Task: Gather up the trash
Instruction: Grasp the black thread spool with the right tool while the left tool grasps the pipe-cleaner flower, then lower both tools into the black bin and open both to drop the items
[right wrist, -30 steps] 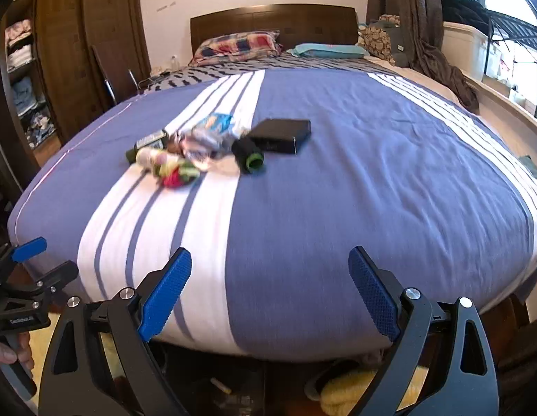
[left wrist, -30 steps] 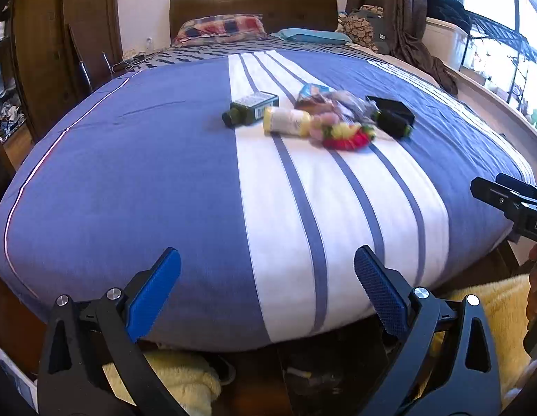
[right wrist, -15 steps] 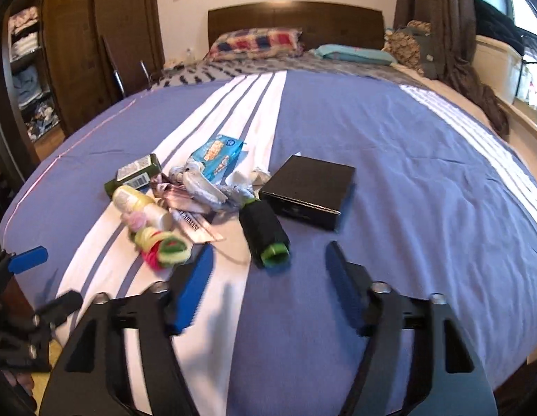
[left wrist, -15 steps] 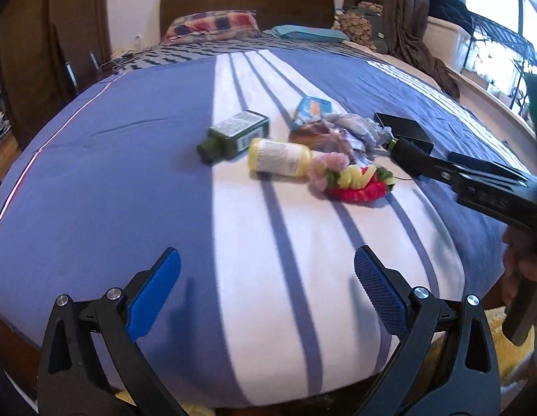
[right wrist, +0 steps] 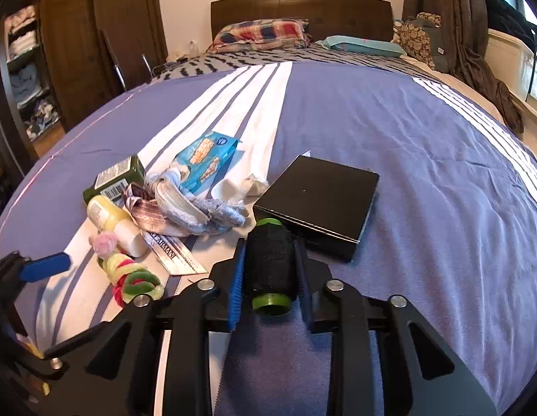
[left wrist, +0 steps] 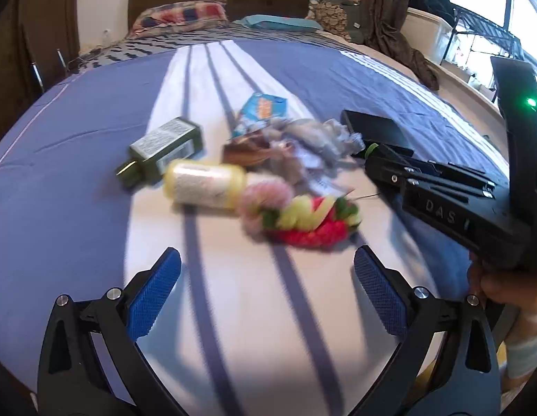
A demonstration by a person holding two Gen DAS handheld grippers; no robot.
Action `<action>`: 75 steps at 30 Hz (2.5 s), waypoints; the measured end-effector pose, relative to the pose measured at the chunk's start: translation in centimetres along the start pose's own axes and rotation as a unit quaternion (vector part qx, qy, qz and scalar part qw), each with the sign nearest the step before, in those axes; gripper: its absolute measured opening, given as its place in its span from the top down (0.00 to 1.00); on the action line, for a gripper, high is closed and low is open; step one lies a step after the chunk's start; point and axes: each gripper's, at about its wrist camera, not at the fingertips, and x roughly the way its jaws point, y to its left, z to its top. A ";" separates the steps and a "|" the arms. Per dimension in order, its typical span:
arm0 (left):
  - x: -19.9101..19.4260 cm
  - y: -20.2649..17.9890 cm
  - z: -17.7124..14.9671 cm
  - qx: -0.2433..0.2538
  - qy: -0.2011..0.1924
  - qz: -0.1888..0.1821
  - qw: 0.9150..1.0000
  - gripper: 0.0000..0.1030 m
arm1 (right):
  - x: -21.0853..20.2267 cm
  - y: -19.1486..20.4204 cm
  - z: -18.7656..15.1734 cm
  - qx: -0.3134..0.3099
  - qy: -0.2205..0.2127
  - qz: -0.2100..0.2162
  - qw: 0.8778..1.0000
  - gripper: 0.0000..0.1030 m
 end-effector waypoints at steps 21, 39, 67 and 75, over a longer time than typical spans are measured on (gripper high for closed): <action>0.5 -1.2 0.1 0.012 -0.004 -0.008 1.000 0.32 | -5.3 -0.4 -2.6 -0.002 -0.019 0.001 1.000 0.74; -10.4 -1.1 -8.7 0.000 -0.039 0.002 0.999 0.32 | -11.4 5.2 -9.2 -0.027 -0.013 0.044 0.999 0.74; -5.5 -0.9 -23.1 -0.027 0.122 -0.002 0.992 0.32 | -8.4 5.6 -21.5 -0.008 0.121 0.041 0.992 0.74; -2.0 -1.2 -25.0 -0.036 0.182 -0.012 0.983 0.32 | -4.8 5.7 -24.1 0.003 0.198 0.047 0.979 0.74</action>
